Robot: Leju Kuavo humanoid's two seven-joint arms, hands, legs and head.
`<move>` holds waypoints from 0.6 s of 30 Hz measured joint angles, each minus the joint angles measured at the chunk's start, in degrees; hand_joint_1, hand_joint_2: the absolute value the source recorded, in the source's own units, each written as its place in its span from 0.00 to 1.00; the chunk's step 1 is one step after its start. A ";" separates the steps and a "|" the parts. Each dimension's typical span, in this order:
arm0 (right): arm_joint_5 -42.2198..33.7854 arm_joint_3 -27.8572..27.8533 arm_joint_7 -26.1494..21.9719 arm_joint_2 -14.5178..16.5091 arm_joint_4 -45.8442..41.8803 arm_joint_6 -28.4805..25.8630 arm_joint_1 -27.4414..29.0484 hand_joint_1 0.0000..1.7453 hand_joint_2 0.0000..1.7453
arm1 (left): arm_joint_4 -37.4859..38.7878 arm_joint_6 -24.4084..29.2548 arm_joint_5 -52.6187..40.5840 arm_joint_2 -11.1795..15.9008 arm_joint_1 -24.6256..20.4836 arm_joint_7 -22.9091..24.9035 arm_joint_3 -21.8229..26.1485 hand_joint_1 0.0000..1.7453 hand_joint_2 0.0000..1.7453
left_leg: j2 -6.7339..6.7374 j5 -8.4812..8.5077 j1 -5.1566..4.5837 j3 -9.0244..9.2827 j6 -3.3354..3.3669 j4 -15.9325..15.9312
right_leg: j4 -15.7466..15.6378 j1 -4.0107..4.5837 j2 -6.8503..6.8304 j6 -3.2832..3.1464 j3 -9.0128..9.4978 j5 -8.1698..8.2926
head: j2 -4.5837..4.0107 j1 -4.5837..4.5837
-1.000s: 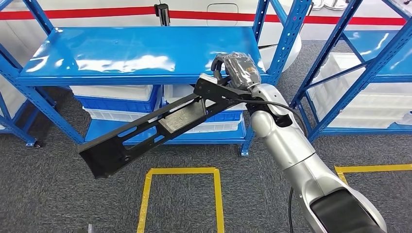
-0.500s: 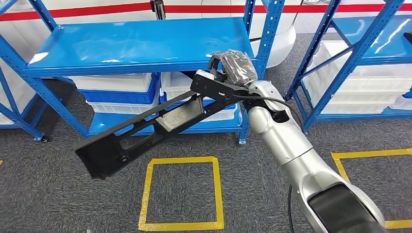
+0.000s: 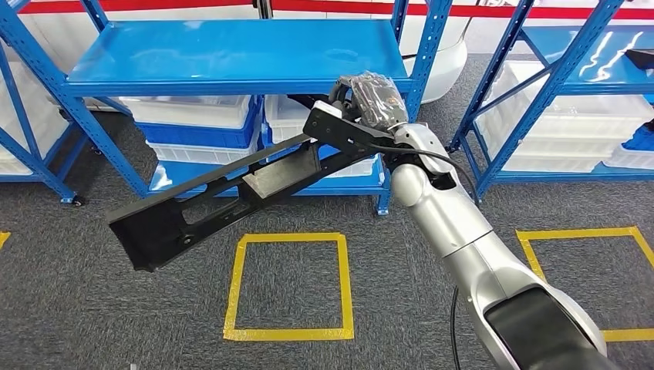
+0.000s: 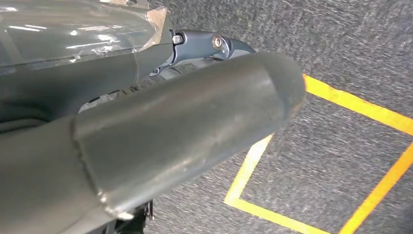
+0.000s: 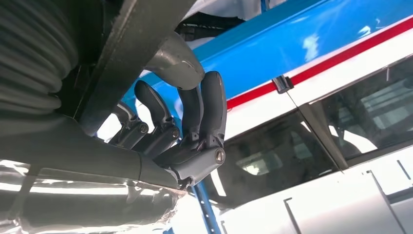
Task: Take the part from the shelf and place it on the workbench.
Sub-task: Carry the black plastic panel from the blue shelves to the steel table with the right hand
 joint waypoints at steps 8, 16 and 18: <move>-1.67 -1.87 -1.01 -0.45 -1.18 -3.66 2.83 1.00 1.00 | -0.02 0.03 -0.65 0.05 -0.08 0.44 0.03 0.00 0.00 | 0.41 6.52 -0.18 -7.79 -1.07 0.41 | 0.54 -0.11 0.01 1.46 10.45 -4.04 | 0.00 0.15; -3.20 -3.84 -2.13 -1.30 -2.55 -5.64 5.08 1.00 1.00 | -0.03 0.16 -0.77 0.21 -0.27 0.59 0.02 0.00 0.00 | 0.17 -0.67 0.58 -11.44 -3.64 8.62 | -5.87 -0.44 -0.16 -1.90 11.08 -2.03 | 0.00 -0.26; -3.24 -4.05 -2.25 -1.40 -2.69 -5.67 5.59 1.00 1.00 | -0.03 0.16 -0.76 0.23 -0.37 0.59 0.01 0.00 0.00 | 0.07 -3.69 0.63 -12.57 -4.03 16.25 | -5.76 -0.28 -0.14 -1.89 9.28 -0.58 | 0.00 -0.28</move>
